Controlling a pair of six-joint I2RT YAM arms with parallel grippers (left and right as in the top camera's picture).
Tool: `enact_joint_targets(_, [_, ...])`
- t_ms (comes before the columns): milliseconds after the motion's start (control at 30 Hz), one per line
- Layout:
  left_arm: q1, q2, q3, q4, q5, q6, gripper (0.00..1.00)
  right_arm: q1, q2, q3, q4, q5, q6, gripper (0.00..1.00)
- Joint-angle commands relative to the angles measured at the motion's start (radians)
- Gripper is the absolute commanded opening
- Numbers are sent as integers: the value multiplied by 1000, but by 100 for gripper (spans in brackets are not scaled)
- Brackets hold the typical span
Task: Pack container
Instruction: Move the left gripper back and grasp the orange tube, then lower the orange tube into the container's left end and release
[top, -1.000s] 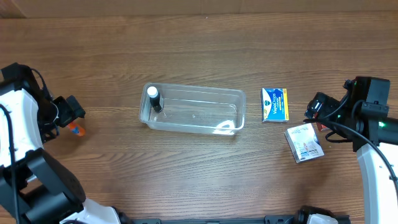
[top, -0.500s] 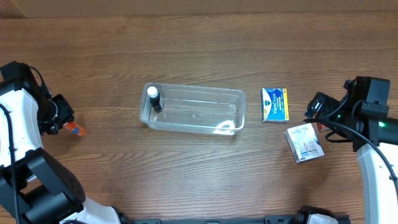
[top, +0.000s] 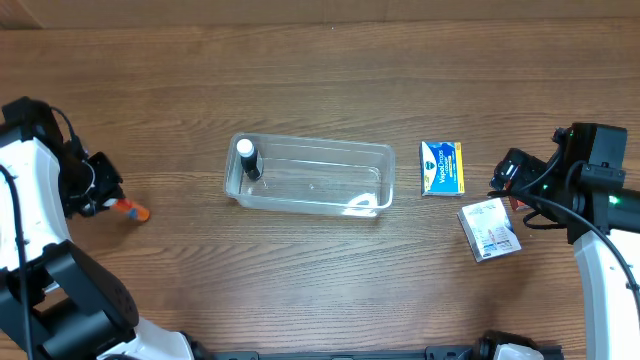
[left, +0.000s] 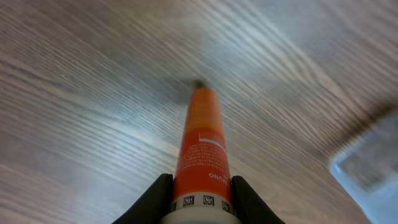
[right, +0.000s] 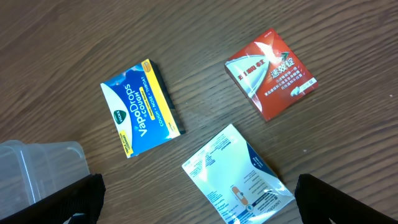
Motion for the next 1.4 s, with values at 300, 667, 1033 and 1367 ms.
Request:
enact_joint_targets(300, [-613, -194, 277, -185, 54, 1, 4, -4, -2, 29, 4, -3, 1, 100])
enact_joint_targets(667, [-679, -2, 189, -179, -11, -40, 4, -4, -2, 29, 3, -3, 2, 100])
enact_joint_targets(1033, [-679, -1, -8, 86, -134, -41, 4, -4, -2, 29, 1, -3, 1, 100])
enact_joint_targets(1367, [-679, 17, -10, 111, -131, -38, 4, -4, -2, 29, 1, -3, 2, 100])
